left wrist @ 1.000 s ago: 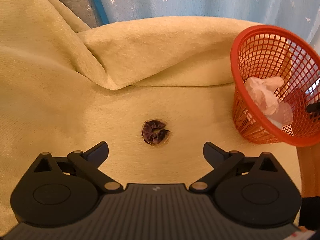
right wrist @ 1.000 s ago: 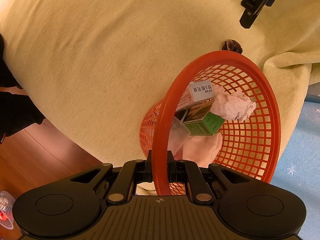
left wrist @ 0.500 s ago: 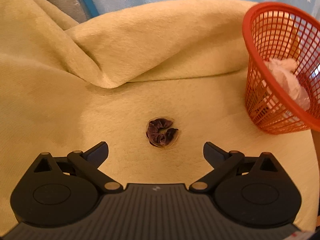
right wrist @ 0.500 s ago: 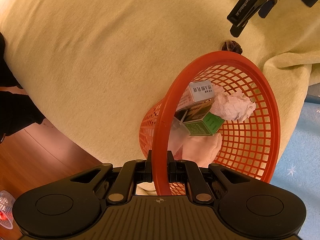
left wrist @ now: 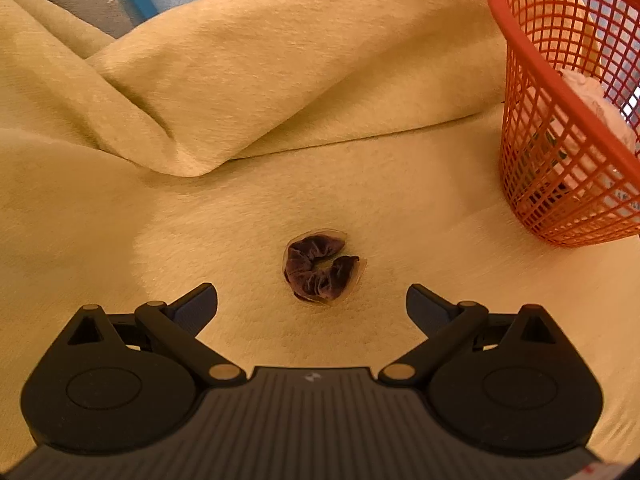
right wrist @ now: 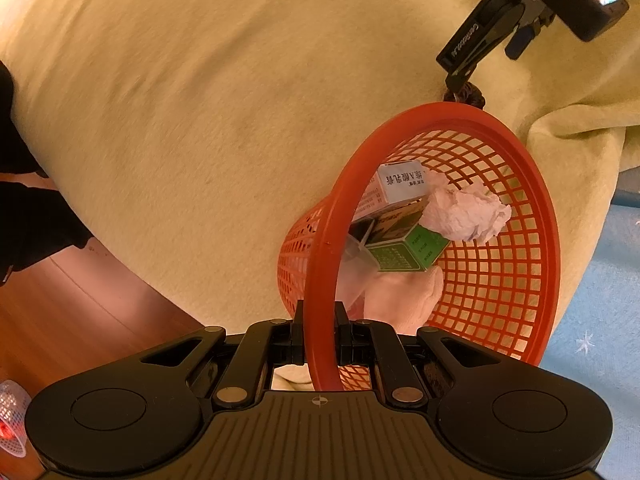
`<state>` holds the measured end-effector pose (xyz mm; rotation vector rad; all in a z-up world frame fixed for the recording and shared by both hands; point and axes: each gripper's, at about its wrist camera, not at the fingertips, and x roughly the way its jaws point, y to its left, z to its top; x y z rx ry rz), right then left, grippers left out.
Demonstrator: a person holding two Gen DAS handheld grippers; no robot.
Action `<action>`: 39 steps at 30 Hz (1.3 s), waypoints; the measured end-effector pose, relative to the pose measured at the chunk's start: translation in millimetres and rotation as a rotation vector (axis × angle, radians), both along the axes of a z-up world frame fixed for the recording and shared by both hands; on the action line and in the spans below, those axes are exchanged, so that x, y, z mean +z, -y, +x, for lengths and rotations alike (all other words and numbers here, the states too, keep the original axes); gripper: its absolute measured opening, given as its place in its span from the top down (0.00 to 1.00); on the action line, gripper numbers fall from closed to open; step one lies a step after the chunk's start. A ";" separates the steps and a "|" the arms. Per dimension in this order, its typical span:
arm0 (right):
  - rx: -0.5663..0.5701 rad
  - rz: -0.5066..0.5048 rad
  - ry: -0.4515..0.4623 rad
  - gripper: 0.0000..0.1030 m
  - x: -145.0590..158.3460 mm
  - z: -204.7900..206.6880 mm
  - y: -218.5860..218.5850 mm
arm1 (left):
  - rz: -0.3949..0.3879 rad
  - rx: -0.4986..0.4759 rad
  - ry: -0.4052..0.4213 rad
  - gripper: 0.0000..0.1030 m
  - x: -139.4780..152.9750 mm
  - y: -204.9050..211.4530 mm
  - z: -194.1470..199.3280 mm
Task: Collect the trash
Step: 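Move the open left gripper away from the basket to the brown scrunchie, then lower the left gripper onto the brown scrunchie and close it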
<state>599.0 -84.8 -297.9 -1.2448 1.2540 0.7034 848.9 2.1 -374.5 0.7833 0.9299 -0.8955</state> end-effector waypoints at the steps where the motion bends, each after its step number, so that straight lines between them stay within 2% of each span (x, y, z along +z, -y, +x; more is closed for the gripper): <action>1: 0.002 0.000 -0.001 0.94 0.0 -0.2 0.1 | -0.003 -0.006 -0.002 0.05 -1.8 1.0 1.2; 4: -0.001 0.001 -0.001 0.94 0.1 0.2 0.1 | 0.005 -0.036 0.001 0.06 -8.6 5.8 3.8; 14: -0.012 0.007 0.000 0.94 0.5 1.1 1.0 | 0.041 -0.097 -0.015 0.21 -33.8 16.2 15.0; 19: -0.017 0.010 -0.003 0.94 1.0 2.2 1.7 | 0.054 -0.126 -0.021 0.22 -42.0 21.8 18.5; 25: -0.019 0.013 -0.003 0.94 1.2 2.4 2.1 | 0.068 -0.136 -0.034 0.32 -51.7 23.7 25.9; 31: -0.025 0.016 -0.003 0.94 0.9 2.2 2.4 | 0.076 -0.140 -0.049 0.50 -52.3 21.0 25.6; 39: -0.029 0.017 -0.003 0.94 0.2 3.1 2.7 | 0.082 -0.128 -0.059 0.66 -54.8 21.8 27.7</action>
